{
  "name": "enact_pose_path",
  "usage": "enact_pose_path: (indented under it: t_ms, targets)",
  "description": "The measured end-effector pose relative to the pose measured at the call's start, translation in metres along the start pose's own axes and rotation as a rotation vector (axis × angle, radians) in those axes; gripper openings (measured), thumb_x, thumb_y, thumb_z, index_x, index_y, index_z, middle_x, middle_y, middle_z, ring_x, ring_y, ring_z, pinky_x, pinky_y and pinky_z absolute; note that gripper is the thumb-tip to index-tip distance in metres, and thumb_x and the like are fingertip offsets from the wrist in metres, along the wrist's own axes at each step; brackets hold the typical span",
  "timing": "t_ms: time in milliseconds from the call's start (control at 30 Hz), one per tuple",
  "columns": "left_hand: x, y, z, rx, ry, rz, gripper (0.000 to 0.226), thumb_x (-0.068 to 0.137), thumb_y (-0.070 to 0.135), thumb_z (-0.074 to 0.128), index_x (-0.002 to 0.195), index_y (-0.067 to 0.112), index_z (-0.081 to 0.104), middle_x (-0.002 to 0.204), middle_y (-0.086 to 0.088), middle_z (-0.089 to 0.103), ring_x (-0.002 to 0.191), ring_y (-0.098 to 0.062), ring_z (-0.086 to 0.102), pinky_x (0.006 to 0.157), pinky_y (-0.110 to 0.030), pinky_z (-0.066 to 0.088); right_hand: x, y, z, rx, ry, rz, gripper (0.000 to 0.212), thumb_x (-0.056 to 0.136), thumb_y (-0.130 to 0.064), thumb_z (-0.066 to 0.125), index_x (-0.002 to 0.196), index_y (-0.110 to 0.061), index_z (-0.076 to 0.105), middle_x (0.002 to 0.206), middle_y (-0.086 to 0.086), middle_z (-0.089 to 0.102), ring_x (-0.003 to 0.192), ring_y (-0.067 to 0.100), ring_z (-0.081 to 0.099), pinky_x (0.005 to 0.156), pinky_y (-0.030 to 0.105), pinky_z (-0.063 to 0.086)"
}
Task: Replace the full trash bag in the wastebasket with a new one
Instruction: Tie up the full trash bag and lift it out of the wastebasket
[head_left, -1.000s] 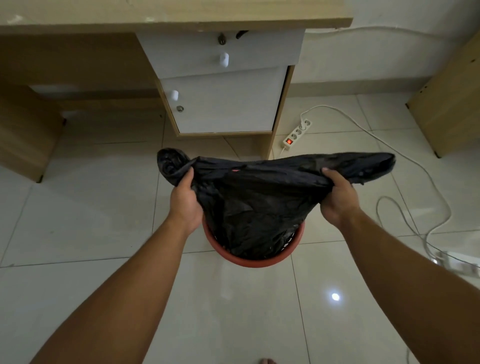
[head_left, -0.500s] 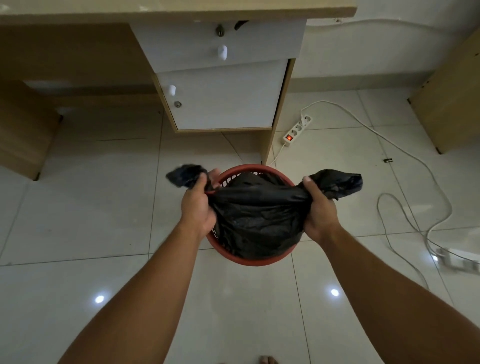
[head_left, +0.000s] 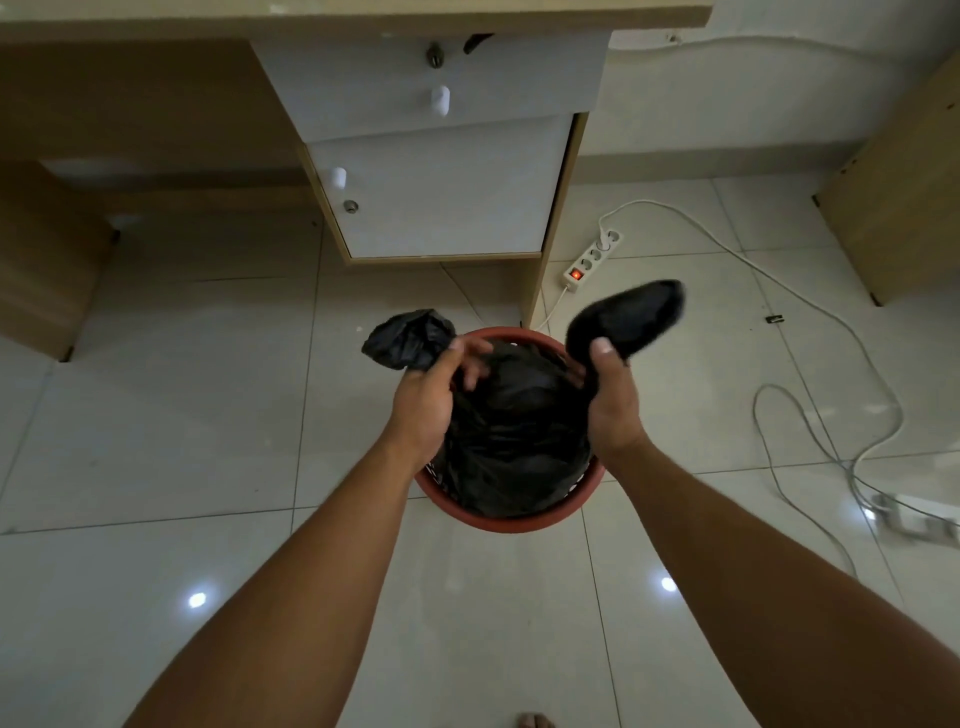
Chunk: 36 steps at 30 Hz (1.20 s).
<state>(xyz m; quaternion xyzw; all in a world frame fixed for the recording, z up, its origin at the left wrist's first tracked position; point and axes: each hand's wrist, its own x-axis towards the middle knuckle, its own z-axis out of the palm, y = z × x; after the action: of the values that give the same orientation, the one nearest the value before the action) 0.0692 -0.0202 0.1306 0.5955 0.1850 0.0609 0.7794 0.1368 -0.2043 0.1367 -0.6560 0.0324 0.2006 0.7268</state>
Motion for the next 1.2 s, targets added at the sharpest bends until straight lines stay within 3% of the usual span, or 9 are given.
enact_pose_path:
  t_ms: [67,200,333,567,700,833,933,1067,1200]
  targets:
    - [0.0,0.003,0.008,0.085,-0.043,-0.036,0.032,0.098,0.037,0.045,0.083,0.025,0.071,0.066,-0.002,0.06,0.079,-0.02,0.063,0.091,-0.038,0.048,-0.004,0.003,0.008,-0.106,-0.132,-0.051,0.069,0.085,-0.06,0.049,0.137,-0.014,0.054,0.128,0.014,0.066,0.121,0.028,0.062,0.101,0.042,0.052]
    - [0.009,0.003,0.015,0.288,-0.129,-0.155,0.02,0.087,0.045,0.061,0.105,0.045,0.071,0.109,0.005,0.075,0.107,-0.016,0.068,0.1,-0.041,0.05,-0.012,0.006,0.019,-0.345,-0.18,-0.201,0.027,0.095,-0.046,0.04,0.109,-0.046,0.062,0.106,-0.029,0.069,0.107,-0.008,0.061,0.09,0.012,0.049]
    - [0.014,0.005,0.005,0.431,-0.398,-0.364,0.05,0.098,0.016,0.059,0.146,0.015,0.044,0.144,-0.015,0.052,0.131,-0.028,0.052,0.112,-0.043,0.041,-0.014,0.003,0.023,-0.518,-0.282,-0.592,0.03,0.095,-0.023,0.06,0.124,-0.027,0.065,0.117,-0.007,0.067,0.113,0.013,0.064,0.099,0.039,0.054]
    - [0.008,0.013,0.003,0.682,-0.623,-0.462,0.059,0.069,0.035,0.078,0.121,0.013,0.061,0.126,-0.017,0.064,0.118,-0.034,0.061,0.106,-0.051,0.046,-0.007,-0.004,0.019,-0.84,-0.386,-0.544,0.018,0.088,-0.022,0.068,0.106,-0.023,0.071,0.129,-0.006,0.056,0.132,0.024,0.043,0.11,0.063,0.028]
    - [0.001,0.008,-0.003,0.286,-0.629,-0.504,0.068,0.06,0.029,0.087,0.123,0.022,0.061,0.125,-0.005,0.068,0.121,-0.025,0.062,0.105,-0.04,0.049,0.003,-0.012,0.01,-0.887,-0.449,-0.523,0.021,0.086,-0.02,0.075,0.104,-0.016,0.065,0.157,0.008,0.032,0.145,0.029,0.031,0.111,0.061,0.035]
    - [0.004,0.004,0.021,0.493,-0.453,-0.399,0.061,0.042,0.083,0.077,0.099,0.071,0.057,0.106,0.025,0.067,0.1,-0.001,0.065,0.079,-0.018,0.054,0.007,-0.007,0.012,-0.816,-0.522,-0.431,0.064,0.08,-0.023,0.079,0.133,-0.018,0.044,0.156,0.005,0.033,0.141,0.022,0.038,0.114,0.055,0.038]
    - [0.009,-0.005,0.022,0.271,-0.325,-0.468,0.051,0.054,0.085,0.069,0.1,0.061,0.068,0.117,0.005,0.071,0.107,-0.019,0.067,0.095,-0.038,0.053,0.012,-0.011,0.008,-0.61,-0.561,-0.182,0.099,0.069,-0.034,0.088,0.149,-0.031,0.029,0.144,-0.007,0.05,0.129,0.007,0.052,0.106,0.031,0.048]
    - [0.008,-0.012,0.01,0.038,-0.258,-0.53,0.042,0.088,0.057,0.058,0.117,0.03,0.073,0.126,-0.008,0.07,0.118,-0.025,0.065,0.103,-0.041,0.045,0.021,-0.015,-0.004,-0.069,-0.429,0.157,0.044,0.088,-0.027,0.068,0.131,-0.028,0.058,0.11,-0.004,0.074,0.104,0.014,0.071,0.079,0.028,0.058]
    - [0.01,-0.011,0.009,0.045,-0.139,-0.616,0.051,0.098,0.054,0.043,0.124,0.019,0.069,0.124,-0.012,0.07,0.115,-0.029,0.067,0.103,-0.042,0.046,0.019,-0.009,0.005,-0.628,-0.176,-0.185,0.028,0.092,-0.011,0.07,0.114,-0.028,0.068,0.095,-0.006,0.066,0.09,0.009,0.066,0.087,0.032,0.059]
